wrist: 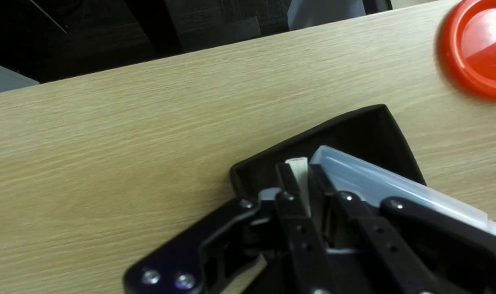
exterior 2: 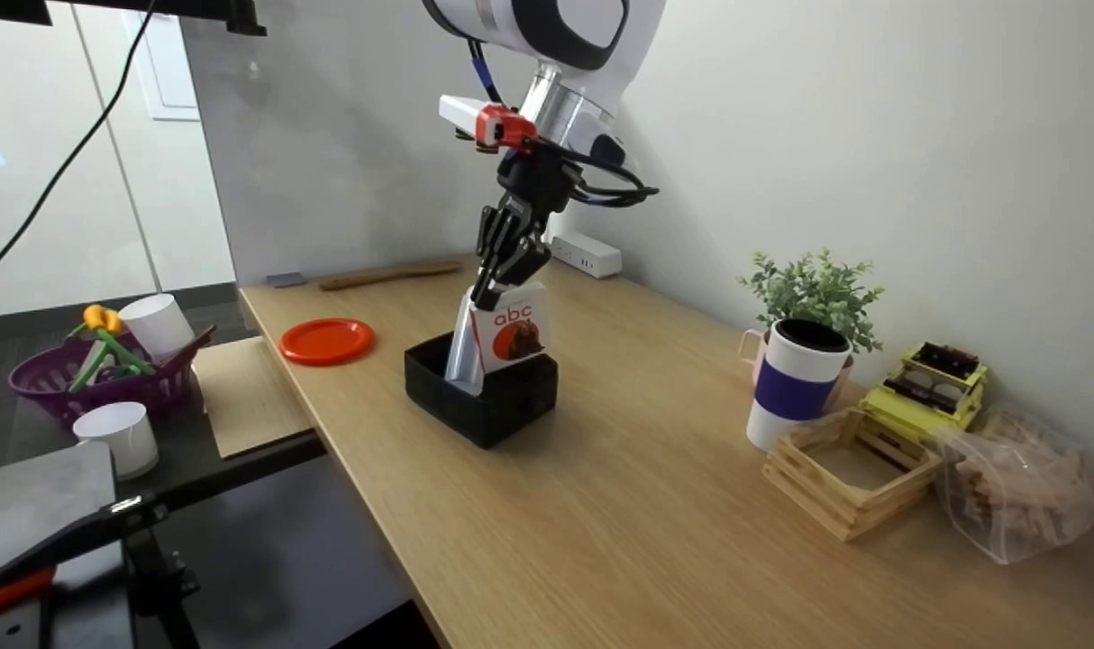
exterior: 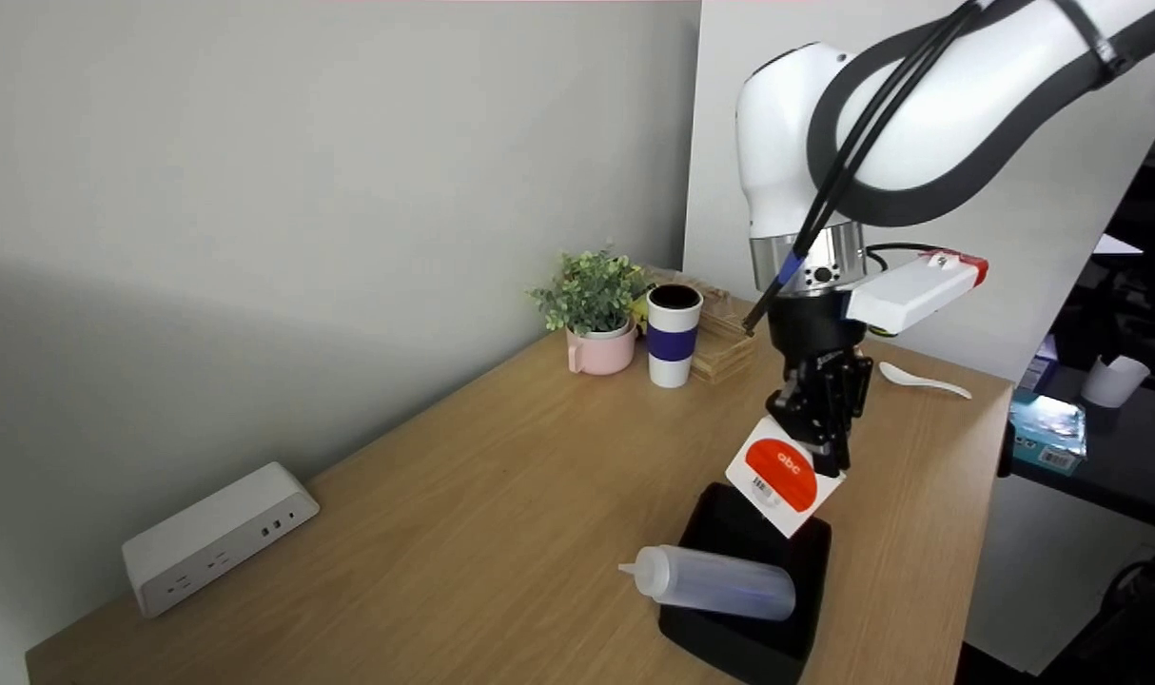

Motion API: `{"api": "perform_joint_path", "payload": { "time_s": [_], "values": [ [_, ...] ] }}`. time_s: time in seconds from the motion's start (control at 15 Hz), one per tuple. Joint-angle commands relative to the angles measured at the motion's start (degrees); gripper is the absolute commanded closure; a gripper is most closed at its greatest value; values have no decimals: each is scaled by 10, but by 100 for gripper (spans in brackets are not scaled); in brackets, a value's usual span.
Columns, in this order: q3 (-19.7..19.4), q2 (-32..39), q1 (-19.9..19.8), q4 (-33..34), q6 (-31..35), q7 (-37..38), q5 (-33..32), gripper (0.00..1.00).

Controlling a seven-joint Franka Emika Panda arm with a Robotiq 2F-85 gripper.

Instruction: Take the book out of the black box, take the sauce bottle out of the box

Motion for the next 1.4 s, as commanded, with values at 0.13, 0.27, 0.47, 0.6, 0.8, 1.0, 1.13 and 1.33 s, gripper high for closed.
{"api": "perform_joint_path", "payload": {
  "time_s": [0.13, 0.27, 0.47, 0.6, 0.8, 1.0, 1.13, 1.33],
  "values": [
    [-12, -72, -5, -79, 45, 37, -3, 97],
    [-18, -83, -13, -93, 51, 37, 1, 97],
    [-31, -92, -25, -107, 56, 37, 3, 97],
    [-41, -86, -34, -106, 42, 40, -2, 97],
    [-53, -61, -41, -88, 3, 46, -16, 97],
    [-53, -30, -46, -62, -38, 28, -19, 97],
    [-48, -5, -44, -37, -68, 14, -21, 97],
    [-38, 40, -36, 20, -130, -13, -34, 97]
  ]
}}
